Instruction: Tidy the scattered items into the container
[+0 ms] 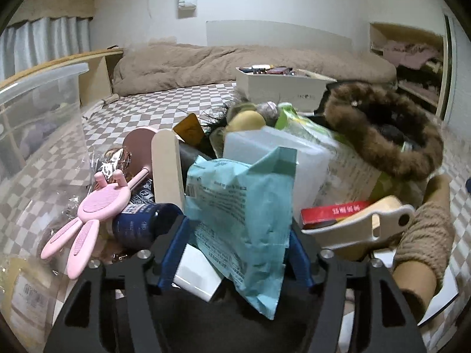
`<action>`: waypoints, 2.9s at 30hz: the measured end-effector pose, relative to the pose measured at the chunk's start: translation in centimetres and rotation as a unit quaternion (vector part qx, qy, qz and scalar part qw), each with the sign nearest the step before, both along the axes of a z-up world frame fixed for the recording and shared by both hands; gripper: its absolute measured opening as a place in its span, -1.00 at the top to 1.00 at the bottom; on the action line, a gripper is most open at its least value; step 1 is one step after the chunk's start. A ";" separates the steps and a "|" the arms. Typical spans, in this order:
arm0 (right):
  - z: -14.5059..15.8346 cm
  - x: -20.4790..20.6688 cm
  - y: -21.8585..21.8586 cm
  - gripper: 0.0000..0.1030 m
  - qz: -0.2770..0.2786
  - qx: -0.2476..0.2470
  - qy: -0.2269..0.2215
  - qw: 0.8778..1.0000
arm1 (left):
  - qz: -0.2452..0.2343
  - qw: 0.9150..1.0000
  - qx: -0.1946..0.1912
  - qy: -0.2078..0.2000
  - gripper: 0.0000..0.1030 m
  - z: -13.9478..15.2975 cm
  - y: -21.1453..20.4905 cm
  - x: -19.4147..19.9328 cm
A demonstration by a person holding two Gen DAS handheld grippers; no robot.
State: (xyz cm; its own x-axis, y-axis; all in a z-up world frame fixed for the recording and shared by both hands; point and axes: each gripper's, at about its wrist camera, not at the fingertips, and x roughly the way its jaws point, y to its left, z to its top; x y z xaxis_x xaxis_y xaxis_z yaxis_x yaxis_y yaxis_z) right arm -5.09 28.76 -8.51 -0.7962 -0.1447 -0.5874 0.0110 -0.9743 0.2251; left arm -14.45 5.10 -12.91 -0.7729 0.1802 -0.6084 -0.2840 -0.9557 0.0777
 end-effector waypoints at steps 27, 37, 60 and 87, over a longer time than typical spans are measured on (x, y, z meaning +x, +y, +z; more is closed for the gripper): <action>-1.1 0.1 -0.4 -1.00 0.011 0.020 -0.011 1.000 | 0.040 0.997 0.066 -0.024 0.42 1.0 -3.9 -0.7; 0.0 -0.1 -3.4 -1.00 0.030 0.056 -0.008 0.998 | 0.025 0.995 0.093 -0.025 0.43 3.0 -5.7 1.5; 1.4 -5.1 -15.4 -0.69 0.175 0.083 -0.029 0.981 | 0.064 0.996 0.022 0.057 0.49 4.4 -11.1 8.5; -8.1 -14.2 -20.5 -0.04 0.272 0.131 -0.171 0.938 | 0.048 0.998 0.032 0.022 -0.10 1.2 -10.7 6.5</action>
